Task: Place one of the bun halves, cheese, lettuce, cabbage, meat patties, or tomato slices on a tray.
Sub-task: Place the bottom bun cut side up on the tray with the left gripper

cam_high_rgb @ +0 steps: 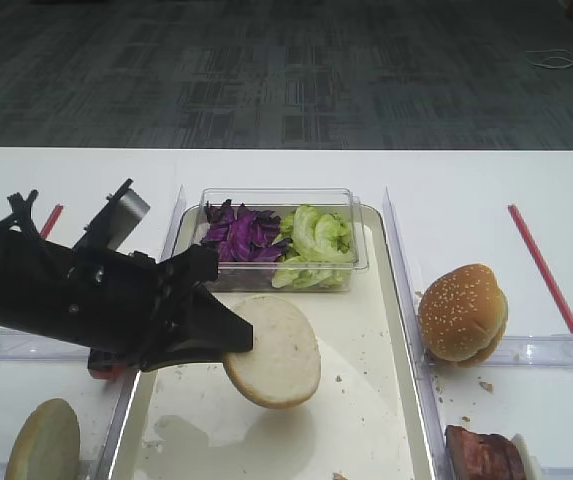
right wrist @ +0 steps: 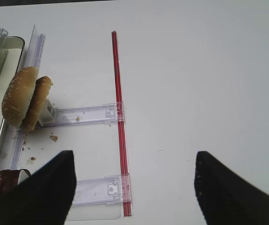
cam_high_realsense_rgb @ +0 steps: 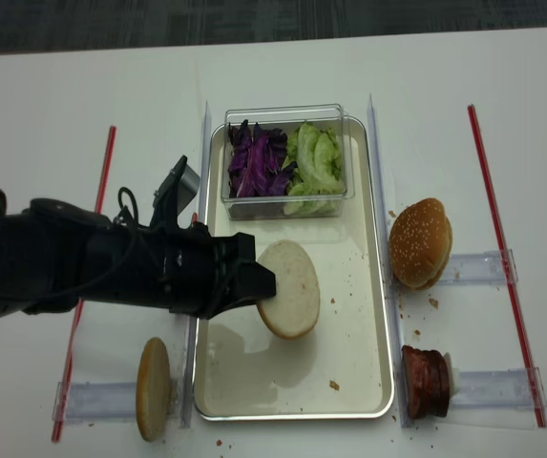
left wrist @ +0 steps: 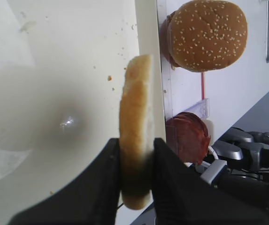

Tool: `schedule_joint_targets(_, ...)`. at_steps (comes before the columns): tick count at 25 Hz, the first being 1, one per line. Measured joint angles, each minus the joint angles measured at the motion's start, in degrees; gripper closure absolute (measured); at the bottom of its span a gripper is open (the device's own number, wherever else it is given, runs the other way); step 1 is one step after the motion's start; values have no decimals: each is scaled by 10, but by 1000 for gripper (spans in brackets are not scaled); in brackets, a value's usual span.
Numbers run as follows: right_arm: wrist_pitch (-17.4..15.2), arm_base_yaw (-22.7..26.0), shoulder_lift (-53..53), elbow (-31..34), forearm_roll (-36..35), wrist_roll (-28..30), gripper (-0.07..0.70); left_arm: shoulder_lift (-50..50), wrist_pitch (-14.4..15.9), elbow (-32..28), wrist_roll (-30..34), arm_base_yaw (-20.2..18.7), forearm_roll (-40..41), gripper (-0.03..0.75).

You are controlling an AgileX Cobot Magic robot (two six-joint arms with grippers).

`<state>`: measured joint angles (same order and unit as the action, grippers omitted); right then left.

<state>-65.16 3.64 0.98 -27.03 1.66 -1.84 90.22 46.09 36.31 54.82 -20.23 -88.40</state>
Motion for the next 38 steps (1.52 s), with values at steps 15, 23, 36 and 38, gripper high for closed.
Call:
schedule_joint_targets(15,0,0,0,0,1,0,101,101,36,0,78,0,-55,569)
schedule_joint_targets(23,0,0,0,0,1,0,101,101,35,0,82,0,-55,484)
schedule_joint_targets(36,0,0,0,0,1,0,101,101,35,18,63,1,-15,266)
schedule_joint_targets(38,0,0,0,0,1,0,101,101,35,29,41,1,16,266)
